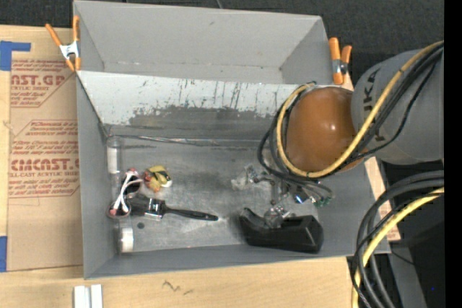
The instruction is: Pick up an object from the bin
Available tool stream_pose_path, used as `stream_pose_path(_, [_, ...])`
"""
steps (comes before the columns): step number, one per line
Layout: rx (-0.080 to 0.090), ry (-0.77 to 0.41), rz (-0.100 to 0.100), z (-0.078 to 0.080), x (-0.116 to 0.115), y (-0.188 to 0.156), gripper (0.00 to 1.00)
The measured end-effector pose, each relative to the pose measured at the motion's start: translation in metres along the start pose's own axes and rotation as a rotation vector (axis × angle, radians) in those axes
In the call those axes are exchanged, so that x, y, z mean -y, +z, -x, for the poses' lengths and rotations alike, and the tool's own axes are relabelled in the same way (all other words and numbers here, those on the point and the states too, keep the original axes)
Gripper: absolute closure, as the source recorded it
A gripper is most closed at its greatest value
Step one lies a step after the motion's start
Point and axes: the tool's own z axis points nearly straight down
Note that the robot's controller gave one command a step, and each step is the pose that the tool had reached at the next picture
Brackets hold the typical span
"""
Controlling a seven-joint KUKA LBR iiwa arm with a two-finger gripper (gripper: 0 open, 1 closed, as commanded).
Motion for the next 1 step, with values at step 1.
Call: stream_pose_path(1, [-0.018, 0.001, 0.0, -0.0094, 0.0021, 0.0069, 1.0])
